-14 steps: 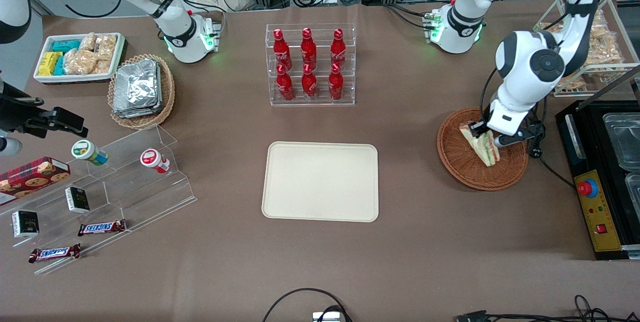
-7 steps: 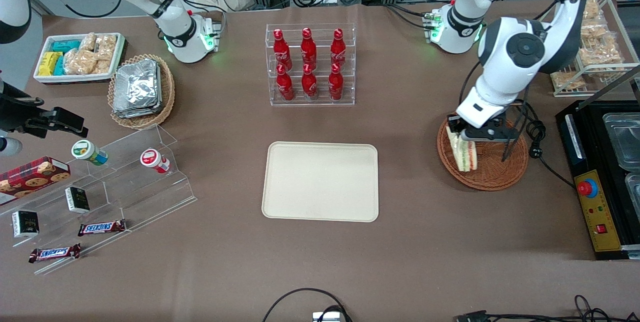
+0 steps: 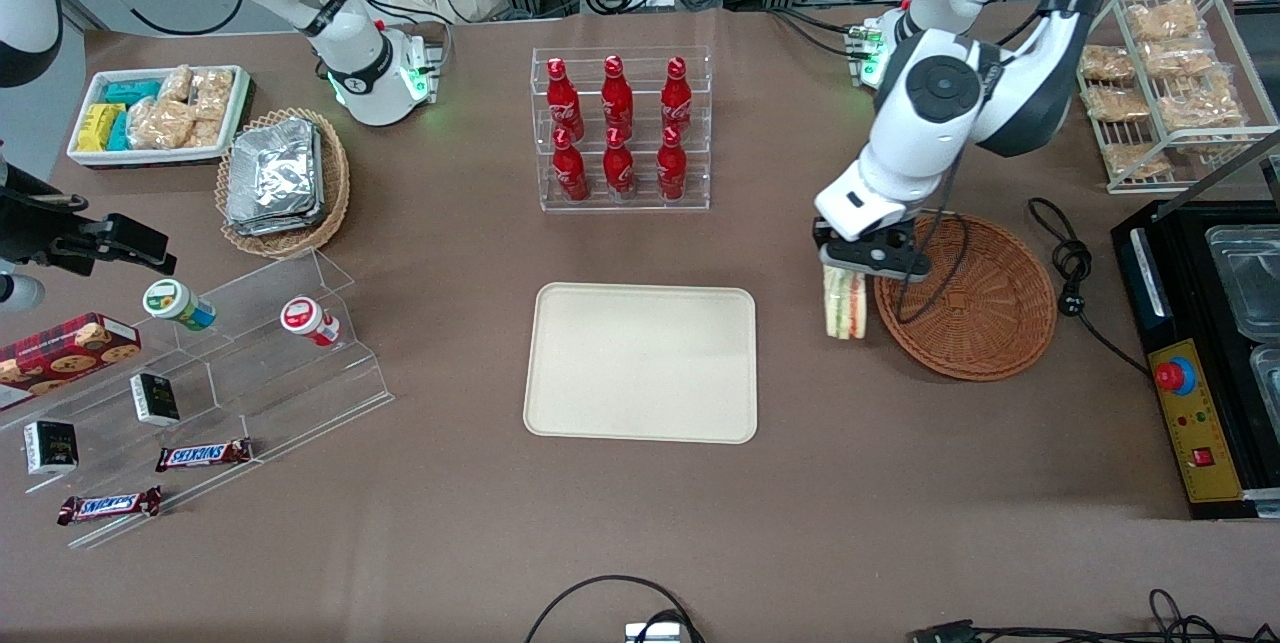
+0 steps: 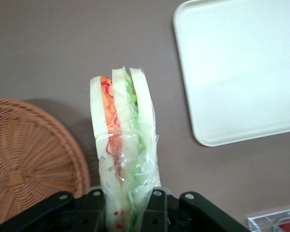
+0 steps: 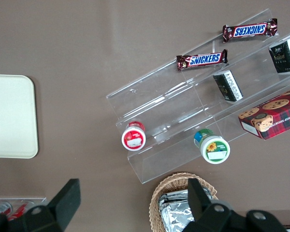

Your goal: Place sandwich from basket to tray

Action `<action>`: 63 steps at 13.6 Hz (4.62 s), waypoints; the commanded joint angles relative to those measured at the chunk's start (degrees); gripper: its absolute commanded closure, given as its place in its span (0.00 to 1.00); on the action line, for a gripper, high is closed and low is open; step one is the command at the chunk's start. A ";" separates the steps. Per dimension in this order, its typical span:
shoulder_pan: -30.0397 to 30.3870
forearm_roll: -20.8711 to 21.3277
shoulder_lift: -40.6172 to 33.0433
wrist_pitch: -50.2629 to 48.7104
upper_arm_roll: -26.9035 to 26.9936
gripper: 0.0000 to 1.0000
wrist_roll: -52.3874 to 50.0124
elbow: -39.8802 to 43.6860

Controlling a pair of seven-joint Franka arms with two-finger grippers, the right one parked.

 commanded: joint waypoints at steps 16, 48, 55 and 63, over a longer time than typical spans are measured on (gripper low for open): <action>-8.58 15.97 31.14 -1.15 -3.93 0.87 -20.09 26.24; -6.49 21.79 34.15 -22.50 -3.94 0.00 -35.49 46.37; 1.86 17.75 27.11 -29.70 -4.11 0.00 -34.27 48.30; 8.11 12.31 20.09 -38.59 -1.41 0.00 -14.95 48.40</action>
